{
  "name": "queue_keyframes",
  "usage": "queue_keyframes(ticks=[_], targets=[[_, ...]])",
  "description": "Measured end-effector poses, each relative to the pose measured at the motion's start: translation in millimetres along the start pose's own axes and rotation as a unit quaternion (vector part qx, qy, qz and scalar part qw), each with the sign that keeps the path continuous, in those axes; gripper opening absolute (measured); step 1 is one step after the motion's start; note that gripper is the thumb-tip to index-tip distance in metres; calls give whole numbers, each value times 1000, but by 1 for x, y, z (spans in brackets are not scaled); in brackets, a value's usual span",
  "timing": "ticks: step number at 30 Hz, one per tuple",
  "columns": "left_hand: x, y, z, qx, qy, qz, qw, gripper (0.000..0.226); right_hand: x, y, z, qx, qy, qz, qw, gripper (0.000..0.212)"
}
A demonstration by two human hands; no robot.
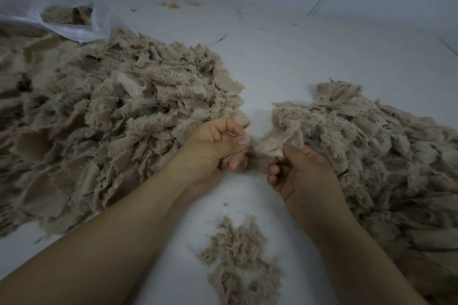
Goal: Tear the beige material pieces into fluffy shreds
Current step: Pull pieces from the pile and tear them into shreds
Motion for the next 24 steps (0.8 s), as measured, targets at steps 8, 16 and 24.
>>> queue_keyframes(ticks=[8,16,24], targets=[[2,14,-23,-339,-138,106,925,50,-1,-1,0,-35,-42,-91,994,30],[-2,14,-15,-184,-171,217,943,30,-1,0,-3,-94,-33,-135,986,24],[16,-5,2,104,46,45,992,52,-7,0,-2,-33,-2,-47,998,46]])
Point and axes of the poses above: each hand's wrist, its own z-axis towards the middle knuckle, its own y-axis out of the palm, x = y × z, the point moved 4 cm from there along z, towards the middle knuckle
